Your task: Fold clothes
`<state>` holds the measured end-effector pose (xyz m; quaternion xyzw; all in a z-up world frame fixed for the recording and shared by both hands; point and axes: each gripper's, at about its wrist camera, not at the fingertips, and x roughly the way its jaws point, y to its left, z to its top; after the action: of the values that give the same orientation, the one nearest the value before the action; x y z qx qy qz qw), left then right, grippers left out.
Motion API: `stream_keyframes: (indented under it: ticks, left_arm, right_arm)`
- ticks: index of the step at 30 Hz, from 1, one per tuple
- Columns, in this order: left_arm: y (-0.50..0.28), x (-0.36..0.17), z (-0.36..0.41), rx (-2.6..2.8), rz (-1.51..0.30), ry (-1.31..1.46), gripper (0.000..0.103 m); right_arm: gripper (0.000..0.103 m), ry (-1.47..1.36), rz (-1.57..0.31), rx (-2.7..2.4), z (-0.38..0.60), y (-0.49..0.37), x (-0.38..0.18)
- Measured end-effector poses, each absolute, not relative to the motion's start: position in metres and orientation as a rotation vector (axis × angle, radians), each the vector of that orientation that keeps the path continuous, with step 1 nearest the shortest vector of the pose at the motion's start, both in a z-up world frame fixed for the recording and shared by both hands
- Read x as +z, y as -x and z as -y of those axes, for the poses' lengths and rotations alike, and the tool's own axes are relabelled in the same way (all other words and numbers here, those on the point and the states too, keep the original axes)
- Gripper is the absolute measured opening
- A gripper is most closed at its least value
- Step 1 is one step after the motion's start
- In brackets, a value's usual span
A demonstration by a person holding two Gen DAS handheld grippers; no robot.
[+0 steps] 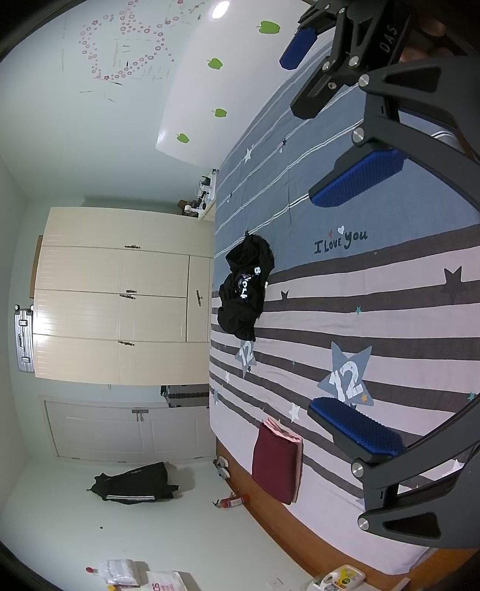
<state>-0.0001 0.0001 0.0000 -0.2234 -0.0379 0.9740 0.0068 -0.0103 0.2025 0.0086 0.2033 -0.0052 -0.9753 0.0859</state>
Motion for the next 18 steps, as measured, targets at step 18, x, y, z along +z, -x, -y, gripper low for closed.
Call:
stream_keyframes:
  ticks: [18]
  left_arm:
    - [0.0,-0.0017,-0.0021,3.045,0.121,0.69,0.102]
  right_arm:
    - [0.103,-0.576,0.019,-2.917,-0.2025,0.0106,0.006]
